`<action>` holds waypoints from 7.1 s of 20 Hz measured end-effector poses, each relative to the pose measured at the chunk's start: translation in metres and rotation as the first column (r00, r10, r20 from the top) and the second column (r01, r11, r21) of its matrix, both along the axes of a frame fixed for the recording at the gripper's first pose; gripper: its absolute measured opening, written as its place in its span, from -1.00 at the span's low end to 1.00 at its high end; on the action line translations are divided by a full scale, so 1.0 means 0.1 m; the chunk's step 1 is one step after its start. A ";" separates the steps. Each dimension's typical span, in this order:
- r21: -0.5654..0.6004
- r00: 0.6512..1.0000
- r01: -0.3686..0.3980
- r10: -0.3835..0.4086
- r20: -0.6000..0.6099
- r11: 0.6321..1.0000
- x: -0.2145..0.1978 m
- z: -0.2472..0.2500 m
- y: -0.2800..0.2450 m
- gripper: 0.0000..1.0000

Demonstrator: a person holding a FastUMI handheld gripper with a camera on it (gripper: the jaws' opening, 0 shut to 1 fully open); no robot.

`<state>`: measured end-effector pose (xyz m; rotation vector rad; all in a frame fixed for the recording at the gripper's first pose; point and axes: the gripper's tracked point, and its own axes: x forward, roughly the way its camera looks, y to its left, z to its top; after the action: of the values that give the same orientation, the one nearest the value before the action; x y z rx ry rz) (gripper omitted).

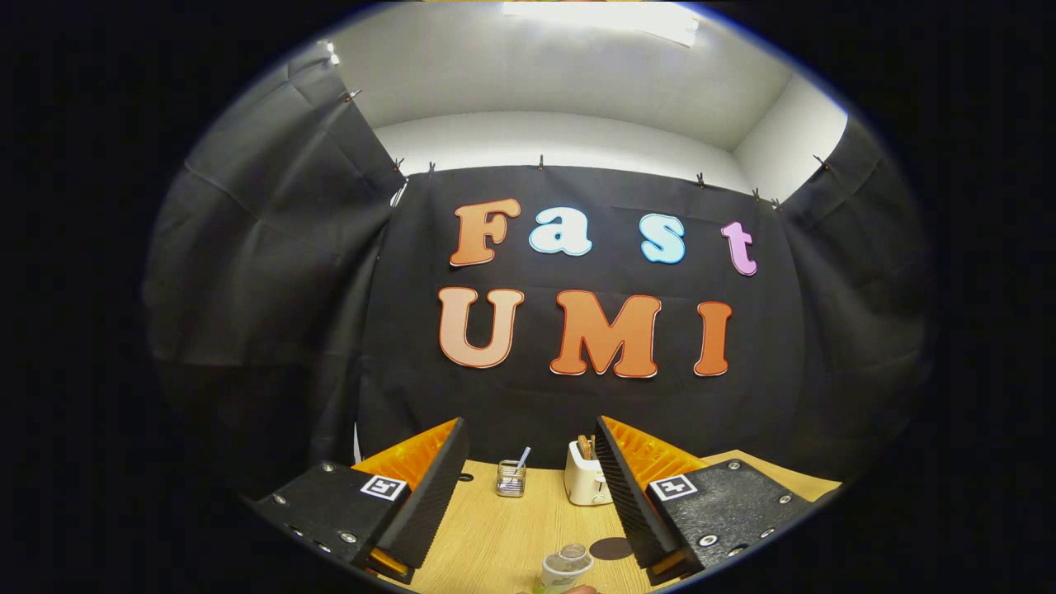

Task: Take the bottle from table, then pour the juice into the cup, finally place the bottle on the coaster

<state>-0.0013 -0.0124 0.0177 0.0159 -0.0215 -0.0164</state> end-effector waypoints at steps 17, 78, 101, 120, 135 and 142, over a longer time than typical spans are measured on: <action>-0.021 0.992 0.093 -0.094 -0.083 0.995 -0.07 -0.53 -0.08 0.83; 0.923 0.946 0.246 0.134 -0.295 0.294 0.18 -3.04 -0.52 0.13; 0.949 0.978 0.206 0.023 -0.206 -0.239 0.52 -2.94 -0.87 0.13; 0.934 0.987 0.131 -0.042 -0.153 -0.331 0.56 -2.68 -1.10 0.13; 0.887 0.985 0.111 -0.068 -0.158 -0.447 0.59 -2.60 -1.22 0.13; 0.853 0.980 0.134 -0.059 -0.189 -0.504 0.55 -2.60 -1.24 0.13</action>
<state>0.0537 -0.1359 -0.2425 2.0993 0.0546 -0.2683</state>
